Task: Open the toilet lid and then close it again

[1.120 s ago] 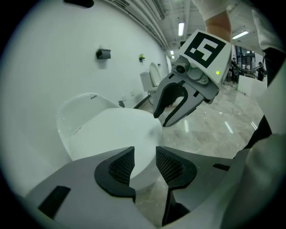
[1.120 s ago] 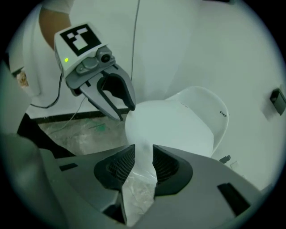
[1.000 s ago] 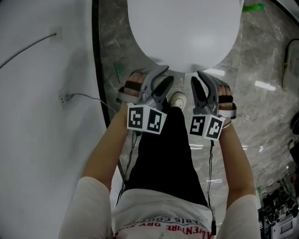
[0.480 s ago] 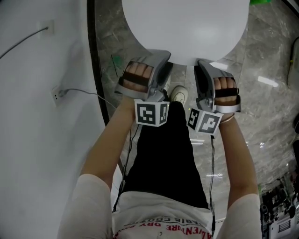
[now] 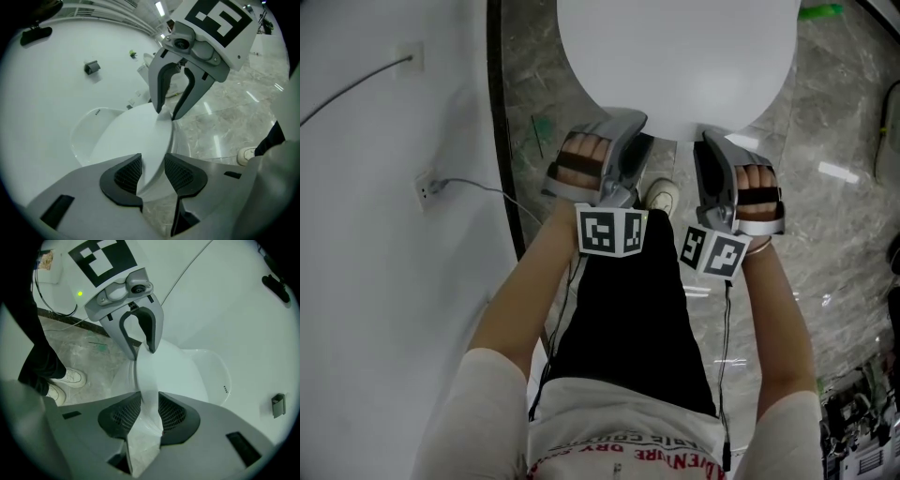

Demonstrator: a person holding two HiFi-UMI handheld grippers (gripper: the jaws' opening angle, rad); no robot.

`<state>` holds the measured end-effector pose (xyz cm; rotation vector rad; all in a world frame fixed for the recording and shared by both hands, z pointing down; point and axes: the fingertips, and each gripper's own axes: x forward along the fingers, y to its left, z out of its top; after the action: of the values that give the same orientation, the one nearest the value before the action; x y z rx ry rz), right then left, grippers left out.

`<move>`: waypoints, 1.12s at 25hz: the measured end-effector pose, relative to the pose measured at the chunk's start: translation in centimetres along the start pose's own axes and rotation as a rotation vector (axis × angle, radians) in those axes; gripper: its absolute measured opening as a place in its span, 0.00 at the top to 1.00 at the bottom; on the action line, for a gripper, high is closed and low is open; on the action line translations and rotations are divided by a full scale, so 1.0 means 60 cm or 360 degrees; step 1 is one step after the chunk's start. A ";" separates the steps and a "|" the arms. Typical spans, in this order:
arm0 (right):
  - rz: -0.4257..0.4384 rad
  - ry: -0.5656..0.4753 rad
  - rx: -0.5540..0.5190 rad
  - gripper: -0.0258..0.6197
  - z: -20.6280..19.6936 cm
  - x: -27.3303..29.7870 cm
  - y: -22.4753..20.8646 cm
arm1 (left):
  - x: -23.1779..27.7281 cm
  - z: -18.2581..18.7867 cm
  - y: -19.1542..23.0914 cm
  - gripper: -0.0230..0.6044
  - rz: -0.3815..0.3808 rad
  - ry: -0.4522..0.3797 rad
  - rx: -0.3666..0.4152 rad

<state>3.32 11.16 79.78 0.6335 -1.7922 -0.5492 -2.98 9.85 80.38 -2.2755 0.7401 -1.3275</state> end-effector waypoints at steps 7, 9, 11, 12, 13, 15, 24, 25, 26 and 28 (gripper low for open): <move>-0.0018 -0.0024 -0.0013 0.82 0.028 -0.034 -0.043 | -0.038 0.016 0.044 0.73 0.0012 -0.0044 0.0023; -0.0029 -0.0032 0.0017 0.82 0.035 -0.052 -0.063 | -0.054 0.028 0.061 0.74 0.0022 -0.0054 0.0029; -0.0043 -0.0041 0.0047 0.82 0.042 -0.073 -0.085 | -0.073 0.045 0.079 0.76 0.0036 -0.0063 0.0038; -0.0054 -0.0046 0.0053 0.82 0.045 -0.084 -0.096 | -0.083 0.054 0.088 0.77 0.0044 -0.0068 0.0046; -0.0068 -0.0051 0.0055 0.82 0.047 -0.094 -0.109 | -0.092 0.064 0.099 0.78 0.0053 -0.0075 0.0057; -0.0096 -0.0064 0.0046 0.82 0.053 -0.113 -0.135 | -0.108 0.083 0.123 0.80 0.0077 -0.0089 0.0083; -0.0079 -0.0078 0.0011 0.88 0.094 -0.182 -0.267 | -0.176 0.153 0.253 0.85 0.0157 -0.0118 0.0108; -0.0073 -0.0074 0.0011 0.88 0.098 -0.187 -0.285 | -0.181 0.160 0.271 0.85 0.0172 -0.0124 0.0100; -0.0069 -0.0072 0.0020 0.88 0.102 -0.192 -0.303 | -0.186 0.168 0.288 0.86 0.0190 -0.0127 0.0093; -0.0071 -0.0071 0.0056 0.89 0.110 -0.199 -0.338 | -0.194 0.180 0.322 0.86 0.0227 -0.0128 0.0083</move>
<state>3.07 4.26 56.34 0.6916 -1.8368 -0.5667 -2.87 2.88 56.40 -2.1780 0.8143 -1.1699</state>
